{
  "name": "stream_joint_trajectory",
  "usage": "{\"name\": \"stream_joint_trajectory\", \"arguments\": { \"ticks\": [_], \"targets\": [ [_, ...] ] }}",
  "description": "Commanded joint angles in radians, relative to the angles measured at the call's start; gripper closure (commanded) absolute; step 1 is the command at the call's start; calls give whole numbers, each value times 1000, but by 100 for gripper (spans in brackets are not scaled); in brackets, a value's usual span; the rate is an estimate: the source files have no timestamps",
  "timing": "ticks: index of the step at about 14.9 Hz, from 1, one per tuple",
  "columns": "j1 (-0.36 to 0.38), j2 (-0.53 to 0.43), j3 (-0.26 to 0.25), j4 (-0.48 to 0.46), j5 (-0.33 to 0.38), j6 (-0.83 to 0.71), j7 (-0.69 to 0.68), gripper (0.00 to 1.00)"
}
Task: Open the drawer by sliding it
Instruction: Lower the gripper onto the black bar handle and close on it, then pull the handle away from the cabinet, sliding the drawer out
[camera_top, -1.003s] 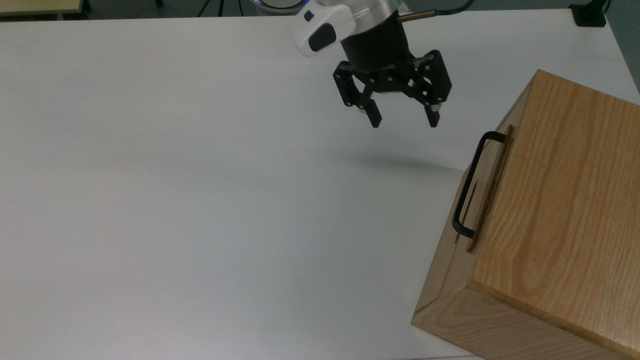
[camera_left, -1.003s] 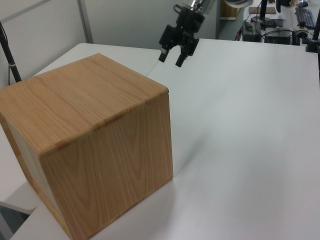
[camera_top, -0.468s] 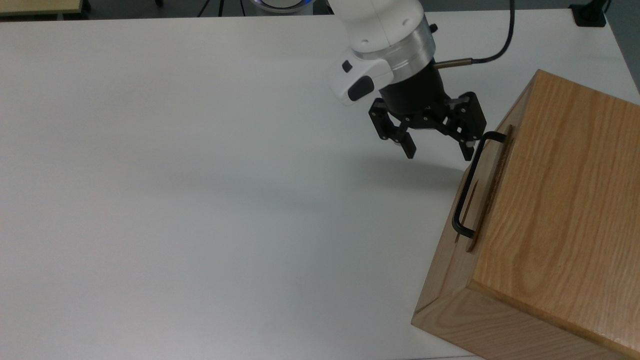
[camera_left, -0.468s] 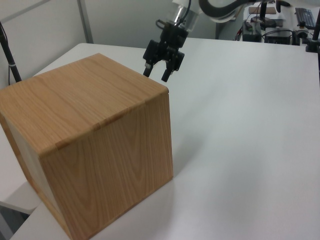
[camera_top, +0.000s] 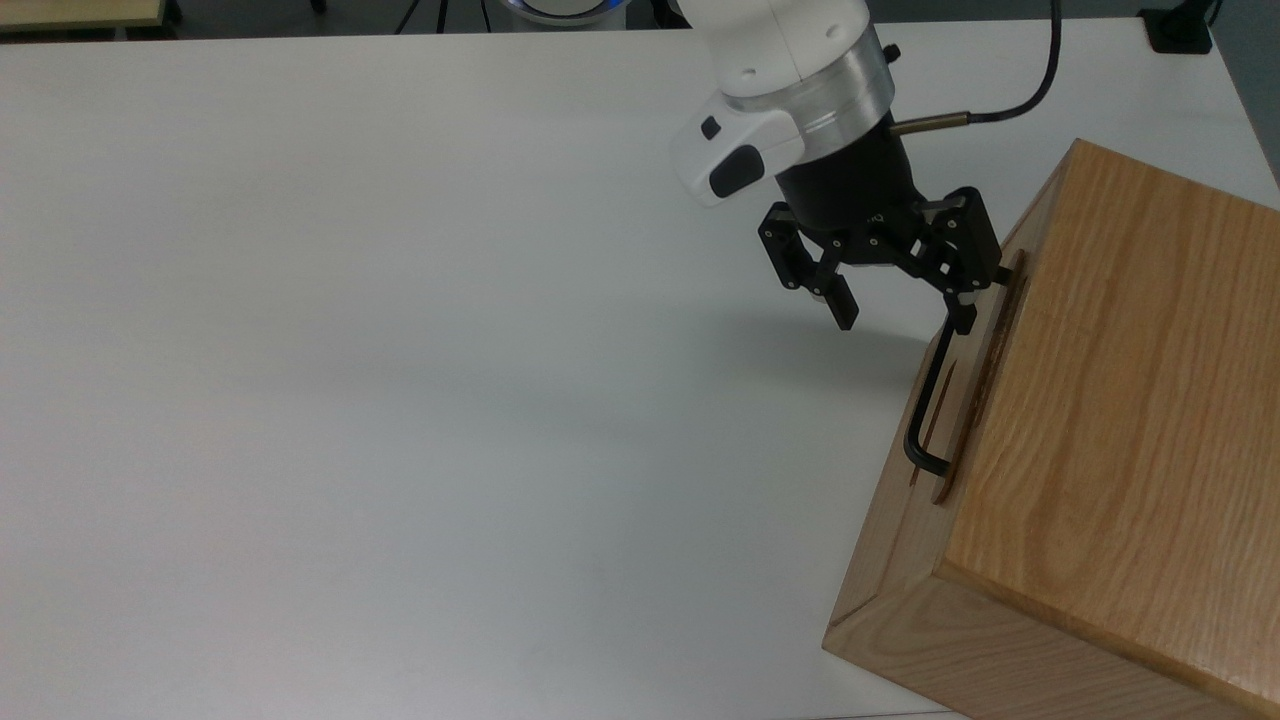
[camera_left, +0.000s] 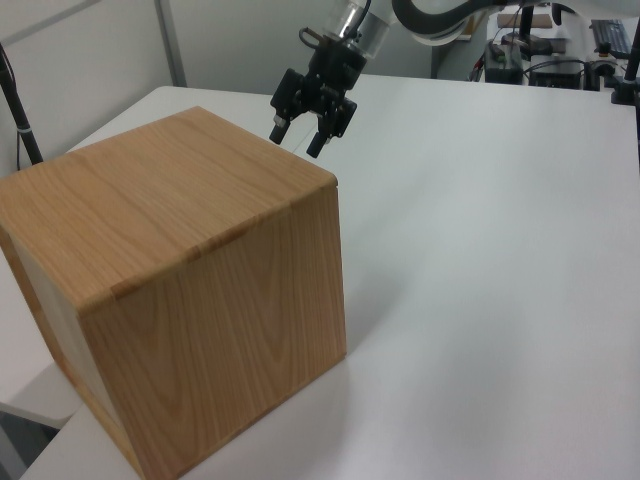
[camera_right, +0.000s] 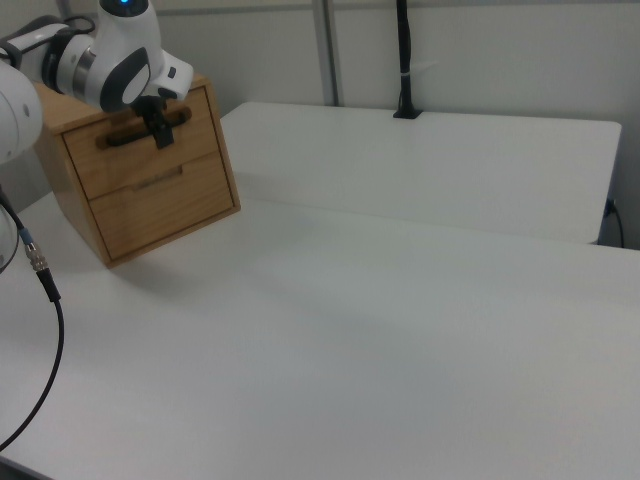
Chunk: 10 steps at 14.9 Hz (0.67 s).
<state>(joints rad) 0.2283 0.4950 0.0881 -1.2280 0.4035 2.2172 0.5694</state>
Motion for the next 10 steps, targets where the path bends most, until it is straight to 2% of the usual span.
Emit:
{"name": "stream_joint_trajectory", "arguments": {
  "ticks": [1,3,5,9,10],
  "targets": [
    [22,39,5,15,-44,30,49,10],
    [23,50,4,15,-46,32,49,12],
    [26,51,4,12,-48,45,49,22],
    [26,57,5,10,-52,44,53,84],
    [23,57,5,8,-52,39,56,89]
  ]
}}
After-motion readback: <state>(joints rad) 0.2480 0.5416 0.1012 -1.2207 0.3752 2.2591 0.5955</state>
